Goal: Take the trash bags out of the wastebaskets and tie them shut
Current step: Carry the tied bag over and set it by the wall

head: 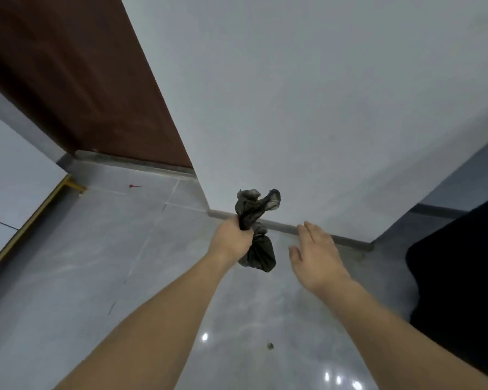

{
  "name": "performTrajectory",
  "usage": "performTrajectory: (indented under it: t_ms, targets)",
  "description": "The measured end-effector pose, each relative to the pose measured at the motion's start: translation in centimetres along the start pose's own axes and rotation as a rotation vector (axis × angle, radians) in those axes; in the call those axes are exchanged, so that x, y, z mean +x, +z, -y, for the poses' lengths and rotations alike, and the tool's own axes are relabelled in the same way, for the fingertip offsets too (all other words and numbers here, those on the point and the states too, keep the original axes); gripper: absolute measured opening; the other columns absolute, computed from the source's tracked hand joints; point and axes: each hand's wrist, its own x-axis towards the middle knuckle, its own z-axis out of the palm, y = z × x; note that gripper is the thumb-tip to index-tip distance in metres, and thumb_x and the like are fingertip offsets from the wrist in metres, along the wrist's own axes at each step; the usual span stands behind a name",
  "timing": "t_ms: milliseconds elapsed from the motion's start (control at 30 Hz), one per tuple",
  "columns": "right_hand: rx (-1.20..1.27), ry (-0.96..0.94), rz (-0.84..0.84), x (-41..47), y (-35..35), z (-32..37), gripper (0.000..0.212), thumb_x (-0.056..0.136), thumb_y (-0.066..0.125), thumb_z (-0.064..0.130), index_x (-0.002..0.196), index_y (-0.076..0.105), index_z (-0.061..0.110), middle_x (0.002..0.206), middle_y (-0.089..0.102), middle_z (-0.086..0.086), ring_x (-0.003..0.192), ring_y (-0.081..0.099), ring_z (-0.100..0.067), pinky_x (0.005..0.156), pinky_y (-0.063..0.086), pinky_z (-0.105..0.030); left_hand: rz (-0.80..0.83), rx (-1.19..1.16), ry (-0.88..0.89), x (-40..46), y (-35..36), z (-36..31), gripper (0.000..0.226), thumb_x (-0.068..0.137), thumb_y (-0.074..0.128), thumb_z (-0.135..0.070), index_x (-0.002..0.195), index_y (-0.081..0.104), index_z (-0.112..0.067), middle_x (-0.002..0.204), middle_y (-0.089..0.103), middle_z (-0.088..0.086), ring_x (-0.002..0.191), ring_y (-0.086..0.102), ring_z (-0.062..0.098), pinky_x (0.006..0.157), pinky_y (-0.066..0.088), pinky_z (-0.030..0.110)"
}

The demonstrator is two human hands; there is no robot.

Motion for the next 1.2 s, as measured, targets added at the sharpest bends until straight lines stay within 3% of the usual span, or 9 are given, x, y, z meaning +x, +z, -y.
performTrajectory:
  t_ms: [167, 333, 433, 567, 667, 867, 1067, 1200]
  targets:
    - [-0.003, 0.027, 0.025, 7.7, 9.9, -4.5, 0.059, 0.102, 0.031, 0.034, 0.153, 0.017, 0.009, 0.162, 0.013, -0.008, 0.150, 0.008, -0.022, 0.122, 0.002, -0.036, -0.022, -0.012, -0.020, 11.3, 6.8, 6.2, 0.018, 0.086, 0.049, -0.022, 0.095, 0.063, -0.013, 0.088, 0.072, 0.013, 0.085, 0.070, 0.032, 0.083, 0.057, 0.050]
    - [0.013, 0.079, 0.082, 10.5, 15.9, -7.5, 0.059, 0.102, 0.029, 0.034, 0.154, 0.013, 0.010, 0.164, 0.007, -0.007, 0.151, 0.003, -0.020, 0.122, -0.001, -0.035, -0.024, 0.014, -0.028, 16.8, 11.2, 10.9, 0.026, 0.071, 0.042, -0.035, 0.087, 0.057, -0.021, 0.090, 0.072, 0.012, 0.087, 0.070, 0.033, 0.083, 0.057, 0.049]
    - [0.023, 0.103, 0.111, 10.4, 17.2, -8.5, 0.060, 0.102, 0.031, 0.034, 0.154, 0.014, 0.009, 0.163, 0.009, -0.009, 0.150, 0.004, -0.021, 0.122, 0.000, -0.035, -0.023, 0.005, -0.045, 17.8, 12.2, 12.0, 0.018, 0.082, 0.050, -0.030, 0.094, 0.059, -0.020, 0.094, 0.071, 0.012, 0.090, 0.069, 0.032, 0.084, 0.057, 0.047]
    - [0.037, 0.116, 0.130, 9.0, 16.0, -8.4, 0.060, 0.102, 0.031, 0.033, 0.154, 0.013, 0.010, 0.163, 0.009, -0.008, 0.151, 0.005, -0.022, 0.122, 0.002, -0.037, -0.020, 0.044, -0.019, 16.0, 11.5, 10.7, 0.030, 0.087, 0.057, -0.017, 0.117, 0.054, -0.013, 0.097, 0.064, 0.004, 0.090, 0.059, 0.023, 0.076, 0.044, 0.031]
    - [0.051, 0.127, 0.131, 7.5, 13.4, -7.6, 0.059, 0.102, 0.030, 0.032, 0.154, 0.012, 0.010, 0.163, 0.007, -0.007, 0.151, 0.003, -0.021, 0.122, 0.001, -0.036, -0.022, 0.100, -0.013, 13.7, 10.3, 9.6, 0.040, 0.087, 0.056, -0.020, 0.126, 0.049, -0.012, 0.102, 0.067, 0.008, 0.092, 0.061, 0.025, 0.073, 0.041, 0.029]
    - [0.113, 0.144, 0.090, 2.7, 7.5, -5.9, 0.059, 0.102, 0.031, 0.030, 0.154, 0.013, 0.009, 0.163, 0.009, -0.007, 0.151, 0.003, -0.021, 0.122, 0.000, -0.036, 0.007, 0.448, 0.114, 6.1, 7.2, 6.4, 0.049, 0.098, 0.048, -0.028, 0.143, 0.039, -0.011, 0.142, 0.047, 0.011, 0.125, 0.050, 0.030, 0.099, 0.045, 0.040]
    - [0.176, 0.235, 0.110, -5.1, 4.1, -7.6, 0.058, 0.101, 0.034, 0.028, 0.153, 0.017, 0.007, 0.162, 0.014, -0.011, 0.149, 0.011, -0.025, 0.122, 0.008, -0.038, 0.032, 0.786, 0.361, -1.6, 5.9, 3.6, 0.049, 0.101, 0.042, -0.031, 0.146, 0.034, -0.014, 0.146, 0.042, 0.007, 0.130, 0.042, 0.027, 0.106, 0.038, 0.038]
    - [0.164, 0.318, 0.111, -10.3, 4.9, -11.1, 0.052, 0.096, 0.041, 0.022, 0.143, 0.036, 0.000, 0.150, 0.038, -0.020, 0.136, 0.036, -0.032, 0.116, 0.025, -0.043, 0.073, 0.816, 0.397, -5.1, 8.1, 2.7, 0.048, 0.102, 0.039, -0.032, 0.146, 0.035, -0.014, 0.148, 0.041, 0.007, 0.132, 0.040, 0.026, 0.108, 0.036, 0.038]
